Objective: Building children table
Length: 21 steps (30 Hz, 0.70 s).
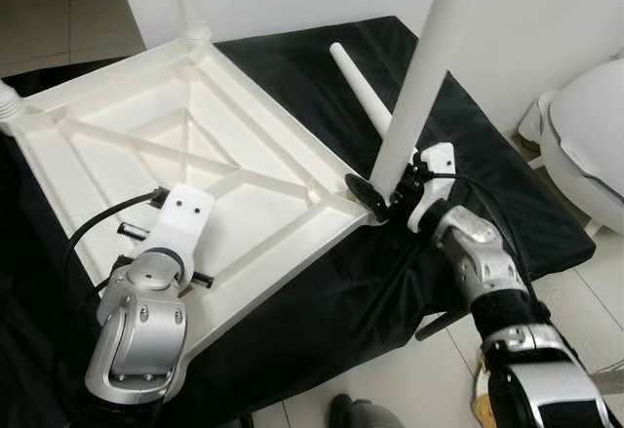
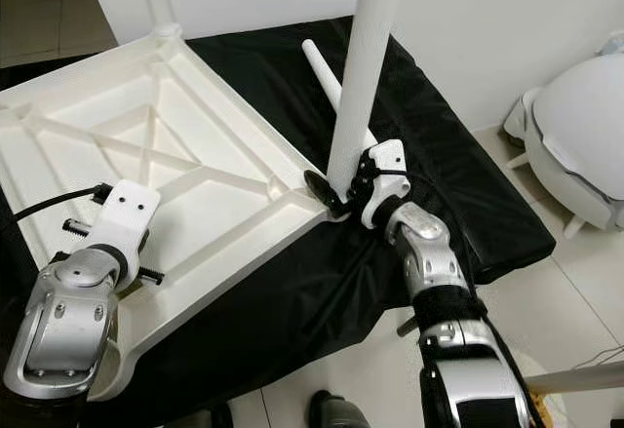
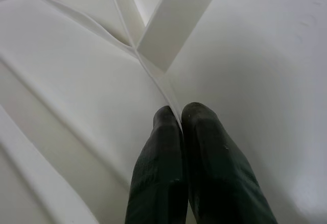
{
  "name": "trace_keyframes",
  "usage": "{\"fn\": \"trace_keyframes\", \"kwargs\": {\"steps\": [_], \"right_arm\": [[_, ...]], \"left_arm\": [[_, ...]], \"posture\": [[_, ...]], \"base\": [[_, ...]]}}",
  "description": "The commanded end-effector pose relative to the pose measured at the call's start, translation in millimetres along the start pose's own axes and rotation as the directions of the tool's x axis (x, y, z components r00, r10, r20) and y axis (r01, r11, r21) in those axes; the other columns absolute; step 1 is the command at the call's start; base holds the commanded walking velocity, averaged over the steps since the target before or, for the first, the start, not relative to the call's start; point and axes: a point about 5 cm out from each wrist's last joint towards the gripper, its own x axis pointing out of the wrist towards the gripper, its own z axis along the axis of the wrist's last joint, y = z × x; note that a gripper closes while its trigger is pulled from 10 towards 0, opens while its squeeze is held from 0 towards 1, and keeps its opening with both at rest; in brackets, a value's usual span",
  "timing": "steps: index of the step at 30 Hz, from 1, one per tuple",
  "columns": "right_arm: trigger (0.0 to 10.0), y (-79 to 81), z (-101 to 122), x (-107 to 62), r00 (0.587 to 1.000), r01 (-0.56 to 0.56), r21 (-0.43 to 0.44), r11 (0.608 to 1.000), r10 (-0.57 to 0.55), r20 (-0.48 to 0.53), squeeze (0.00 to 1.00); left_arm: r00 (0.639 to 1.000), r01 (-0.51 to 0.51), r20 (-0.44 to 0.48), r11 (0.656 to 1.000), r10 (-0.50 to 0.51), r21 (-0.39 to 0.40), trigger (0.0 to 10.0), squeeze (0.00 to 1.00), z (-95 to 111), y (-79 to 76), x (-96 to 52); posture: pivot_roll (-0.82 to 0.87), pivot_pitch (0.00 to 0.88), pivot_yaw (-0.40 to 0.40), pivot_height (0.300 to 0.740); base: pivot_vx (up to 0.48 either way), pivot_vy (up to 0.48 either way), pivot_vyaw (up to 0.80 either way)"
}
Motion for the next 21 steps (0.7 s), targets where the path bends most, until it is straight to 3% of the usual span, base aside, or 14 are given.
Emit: {"fn": "trace_keyframes", "kwargs": {"steps": [1, 8, 21], "right_arm": [[10.0, 8.3, 0.3, 16.7, 0.998, -0.052, -0.004, 0.999, 0.052, -0.026, 0.00], [10.0, 4.9, 12.3, 36.9, 0.998, -0.060, -0.017, 0.998, 0.060, -0.024, 0.00], [10.0, 6.3, 38.7, 64.0, 1.000, -0.012, -0.015, 1.000, 0.012, 0.006, 0.00]], "left_arm": [[0.978, 0.209, -0.018, 0.977, -0.209, 0.047, 0.0, 0.00, -3.5, -35.0, -7.0], [0.967, 0.253, -0.009, 0.966, -0.253, 0.060, 0.0, 0.00, 2.4, -43.5, -14.9], [0.970, 0.245, -0.013, 0.965, -0.245, 0.098, 0.0, 0.00, 6.1, -39.9, -18.7]], "posture": [[0.08, 0.200, 0.010, 0.740], [0.09, 0.190, 0.013, 0.740], [0.12, 0.176, 0.018, 0.740]], "base": [[0.000, 0.000, 0.00], [0.000, 0.000, 0.00], [0.000, 0.000, 0.00]]}}
